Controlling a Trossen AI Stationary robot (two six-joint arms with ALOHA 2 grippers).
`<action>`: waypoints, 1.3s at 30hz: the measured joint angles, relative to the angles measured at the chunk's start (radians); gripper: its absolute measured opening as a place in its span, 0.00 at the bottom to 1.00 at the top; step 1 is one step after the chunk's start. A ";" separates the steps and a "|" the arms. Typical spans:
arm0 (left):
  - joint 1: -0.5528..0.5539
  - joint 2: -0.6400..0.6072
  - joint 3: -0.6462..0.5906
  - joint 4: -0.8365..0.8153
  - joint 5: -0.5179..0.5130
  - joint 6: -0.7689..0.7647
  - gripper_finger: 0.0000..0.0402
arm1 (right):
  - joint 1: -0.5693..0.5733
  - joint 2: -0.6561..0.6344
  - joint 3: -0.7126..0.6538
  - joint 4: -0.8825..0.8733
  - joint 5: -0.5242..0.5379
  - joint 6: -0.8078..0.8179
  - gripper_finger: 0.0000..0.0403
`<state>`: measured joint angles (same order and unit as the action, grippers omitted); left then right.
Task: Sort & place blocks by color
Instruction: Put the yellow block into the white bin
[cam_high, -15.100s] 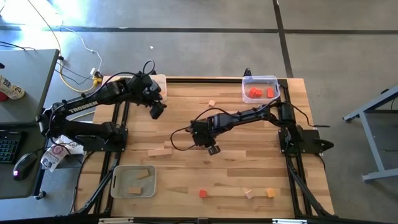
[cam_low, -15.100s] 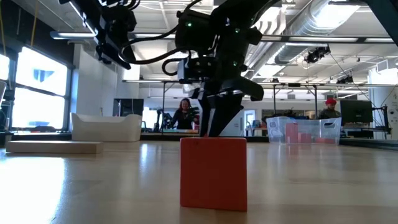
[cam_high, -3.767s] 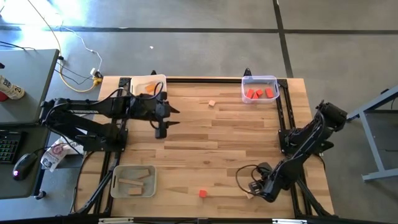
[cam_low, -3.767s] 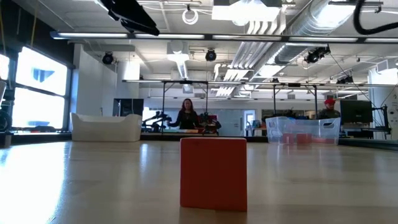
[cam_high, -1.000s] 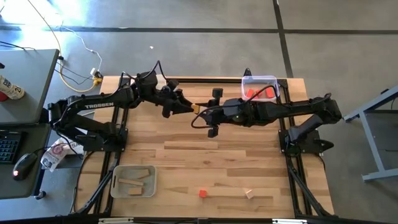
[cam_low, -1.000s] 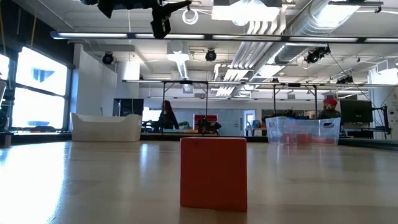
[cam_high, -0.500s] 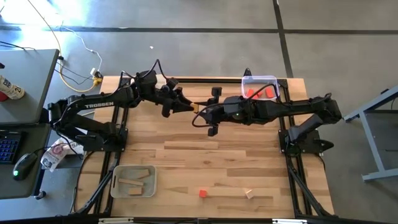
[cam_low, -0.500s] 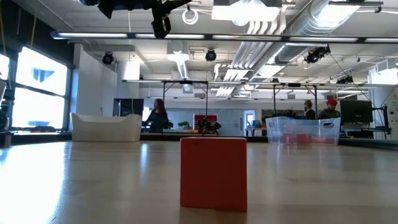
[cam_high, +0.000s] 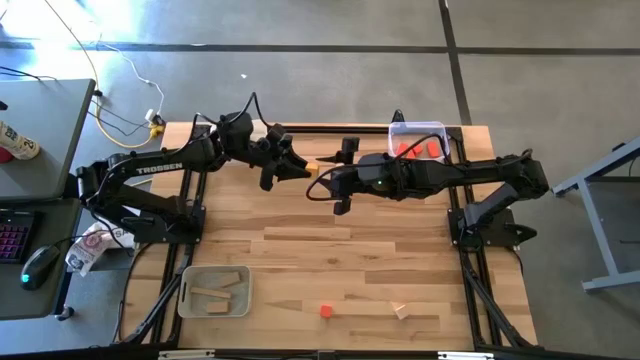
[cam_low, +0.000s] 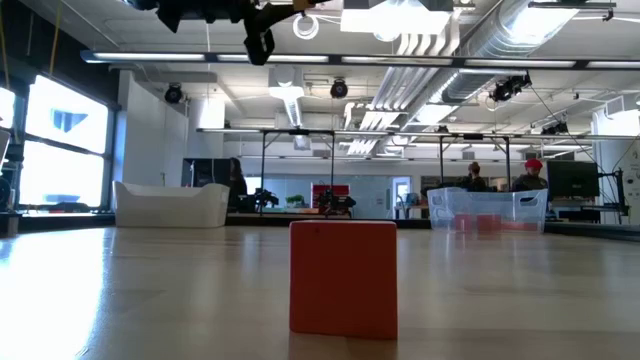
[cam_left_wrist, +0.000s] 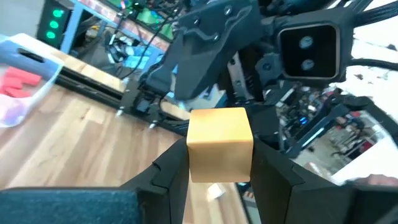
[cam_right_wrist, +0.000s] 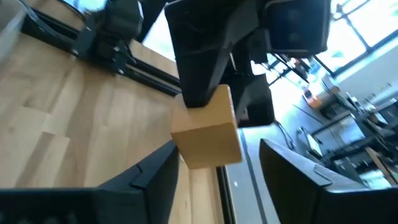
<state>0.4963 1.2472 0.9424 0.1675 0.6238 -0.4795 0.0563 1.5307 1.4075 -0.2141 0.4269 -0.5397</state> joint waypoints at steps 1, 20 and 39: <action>0.007 0.000 0.000 -0.012 -0.002 0.015 0.30 | 0.000 0.000 0.000 -0.005 0.016 0.004 0.53; 0.170 -0.002 0.000 -0.483 -0.588 0.419 0.29 | -0.155 0.000 0.000 -0.164 -0.050 0.266 0.56; 0.414 0.032 0.000 -0.705 -0.897 0.414 0.29 | -0.430 0.100 0.000 -0.179 -0.308 0.457 0.56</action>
<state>0.9102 1.2791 0.9424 -0.5373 -0.2731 -0.0653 -0.3736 1.6308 1.4075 -0.3936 0.1185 -0.0830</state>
